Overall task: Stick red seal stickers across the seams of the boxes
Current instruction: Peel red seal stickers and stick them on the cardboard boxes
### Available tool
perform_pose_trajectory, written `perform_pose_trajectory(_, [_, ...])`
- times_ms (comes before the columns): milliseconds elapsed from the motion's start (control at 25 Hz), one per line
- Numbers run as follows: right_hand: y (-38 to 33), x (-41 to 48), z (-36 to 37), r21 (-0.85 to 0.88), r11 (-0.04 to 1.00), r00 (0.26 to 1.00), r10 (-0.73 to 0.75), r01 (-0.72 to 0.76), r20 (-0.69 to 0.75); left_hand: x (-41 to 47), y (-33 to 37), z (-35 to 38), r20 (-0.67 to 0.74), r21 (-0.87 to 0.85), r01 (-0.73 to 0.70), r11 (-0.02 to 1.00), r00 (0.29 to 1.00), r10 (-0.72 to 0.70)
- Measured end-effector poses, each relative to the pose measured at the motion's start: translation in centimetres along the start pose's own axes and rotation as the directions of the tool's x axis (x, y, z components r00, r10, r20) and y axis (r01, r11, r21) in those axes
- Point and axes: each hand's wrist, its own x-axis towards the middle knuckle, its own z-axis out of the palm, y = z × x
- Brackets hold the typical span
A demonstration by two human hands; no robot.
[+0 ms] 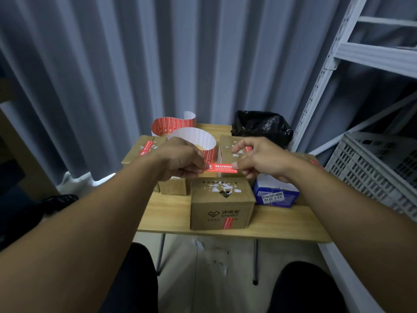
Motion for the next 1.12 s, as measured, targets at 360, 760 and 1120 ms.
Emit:
perform_pose_trajectory(360, [2.2,0.3,1.4,-0.041,0.995,0.995,0.09,-0.089,0.029,0.7,-1.7,1.0,0.013,0.117,0.048,0.992,0.999,-0.05])
perform_pose_trajectory(760, [2.9,0.5,1.8,-0.108,0.991,0.995,0.085,-0.08,0.043,0.7,-1.3,1.8,0.029,0.306,0.049,0.951,0.998,-0.061])
perform_pose_trajectory(1120, [2.7,0.4,1.7,-0.141,0.986,0.994,0.1,-0.093,0.048,1.2,-1.3,2.1,-0.016,0.372,0.048,0.927,0.999,-0.045])
